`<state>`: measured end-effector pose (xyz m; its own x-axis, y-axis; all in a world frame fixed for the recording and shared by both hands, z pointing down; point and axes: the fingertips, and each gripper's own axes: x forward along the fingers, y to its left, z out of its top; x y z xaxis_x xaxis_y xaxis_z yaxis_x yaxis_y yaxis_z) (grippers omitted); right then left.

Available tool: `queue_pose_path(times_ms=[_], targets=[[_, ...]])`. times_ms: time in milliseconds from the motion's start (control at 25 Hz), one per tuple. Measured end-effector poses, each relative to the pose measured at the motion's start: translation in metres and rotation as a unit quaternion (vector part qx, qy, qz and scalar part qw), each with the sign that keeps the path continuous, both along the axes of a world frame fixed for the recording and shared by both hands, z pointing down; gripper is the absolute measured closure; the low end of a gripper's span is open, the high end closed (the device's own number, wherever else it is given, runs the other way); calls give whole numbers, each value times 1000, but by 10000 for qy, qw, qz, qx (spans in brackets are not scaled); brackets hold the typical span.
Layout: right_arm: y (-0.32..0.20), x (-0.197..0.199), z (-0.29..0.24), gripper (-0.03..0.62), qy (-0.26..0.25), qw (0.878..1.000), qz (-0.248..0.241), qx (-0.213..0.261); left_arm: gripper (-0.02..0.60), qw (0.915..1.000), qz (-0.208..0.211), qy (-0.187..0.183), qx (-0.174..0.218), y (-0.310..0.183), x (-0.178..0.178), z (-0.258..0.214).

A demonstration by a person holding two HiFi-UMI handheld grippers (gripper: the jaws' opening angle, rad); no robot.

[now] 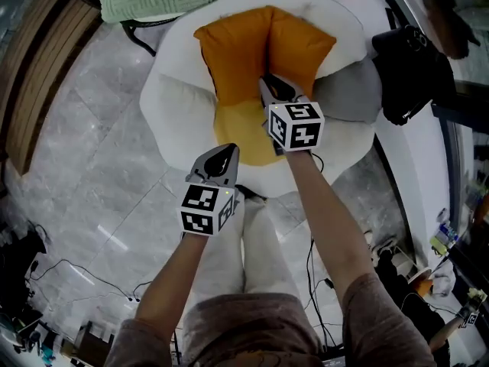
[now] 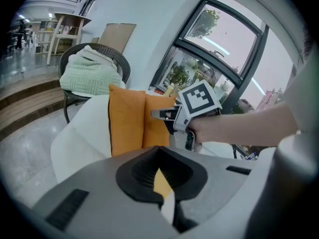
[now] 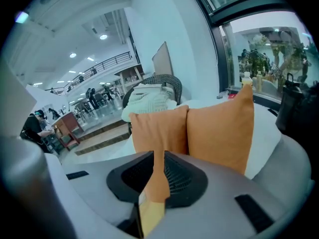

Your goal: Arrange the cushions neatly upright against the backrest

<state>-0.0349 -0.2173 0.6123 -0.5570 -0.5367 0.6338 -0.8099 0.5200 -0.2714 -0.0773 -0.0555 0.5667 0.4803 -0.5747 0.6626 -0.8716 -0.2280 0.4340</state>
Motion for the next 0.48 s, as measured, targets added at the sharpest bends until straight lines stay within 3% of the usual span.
queue_pose_path(times_ms=[240, 480], targets=[[33, 25, -51, 571, 111, 9997, -183, 64, 577, 9997, 55, 32, 241, -3, 11, -46], [62, 66, -132, 576, -145, 9998, -20, 99, 578, 9987, 72, 75, 506, -2, 21, -116]])
